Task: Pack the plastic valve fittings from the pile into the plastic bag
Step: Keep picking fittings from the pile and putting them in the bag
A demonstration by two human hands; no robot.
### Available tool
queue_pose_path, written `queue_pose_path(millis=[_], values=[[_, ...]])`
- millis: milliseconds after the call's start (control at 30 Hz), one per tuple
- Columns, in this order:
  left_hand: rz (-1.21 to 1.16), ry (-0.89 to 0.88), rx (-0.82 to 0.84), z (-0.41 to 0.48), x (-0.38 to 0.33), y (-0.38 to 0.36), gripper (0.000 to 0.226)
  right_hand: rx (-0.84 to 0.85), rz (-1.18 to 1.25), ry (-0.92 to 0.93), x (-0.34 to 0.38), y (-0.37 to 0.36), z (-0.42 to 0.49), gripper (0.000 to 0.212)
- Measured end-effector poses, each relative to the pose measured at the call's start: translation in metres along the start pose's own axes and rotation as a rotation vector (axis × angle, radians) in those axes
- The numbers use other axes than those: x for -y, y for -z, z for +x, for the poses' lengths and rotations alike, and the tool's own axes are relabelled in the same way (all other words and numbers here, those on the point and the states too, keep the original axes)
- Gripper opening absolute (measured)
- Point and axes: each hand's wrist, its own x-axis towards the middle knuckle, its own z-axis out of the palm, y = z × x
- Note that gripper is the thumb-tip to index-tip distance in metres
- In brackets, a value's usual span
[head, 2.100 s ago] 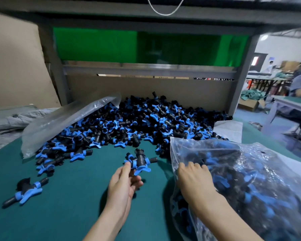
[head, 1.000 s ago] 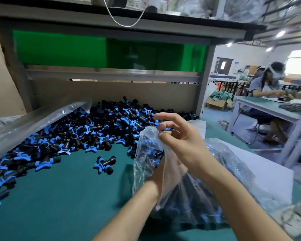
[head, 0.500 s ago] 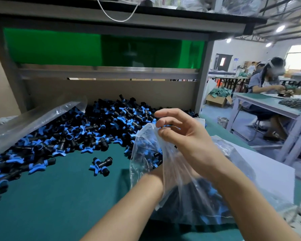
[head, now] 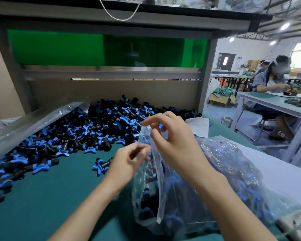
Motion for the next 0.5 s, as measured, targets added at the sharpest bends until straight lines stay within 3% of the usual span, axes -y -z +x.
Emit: queue_pose_path(millis=[100, 233, 333, 500], values=[[0.449, 0.021, -0.271, -0.012, 0.054, 0.027, 0.005, -0.056, -0.224, 0.068, 0.011, -0.024, 0.008, 0.020], [0.927, 0.178, -0.268, -0.034, 0.104, 0.050, 0.040, 0.143, -0.376, -0.030, 0.005, -0.067, 0.016, 0.025], [0.932, 0.289, -0.224, -0.036, 0.118, 0.056, 0.050, 0.325, -0.460, -0.151, -0.016, -0.096, 0.007, 0.027], [0.944, 0.350, -0.220, -0.023, 0.123, 0.060, 0.053, 0.435, -0.552, -0.233, -0.050, -0.120, -0.017, 0.027]])
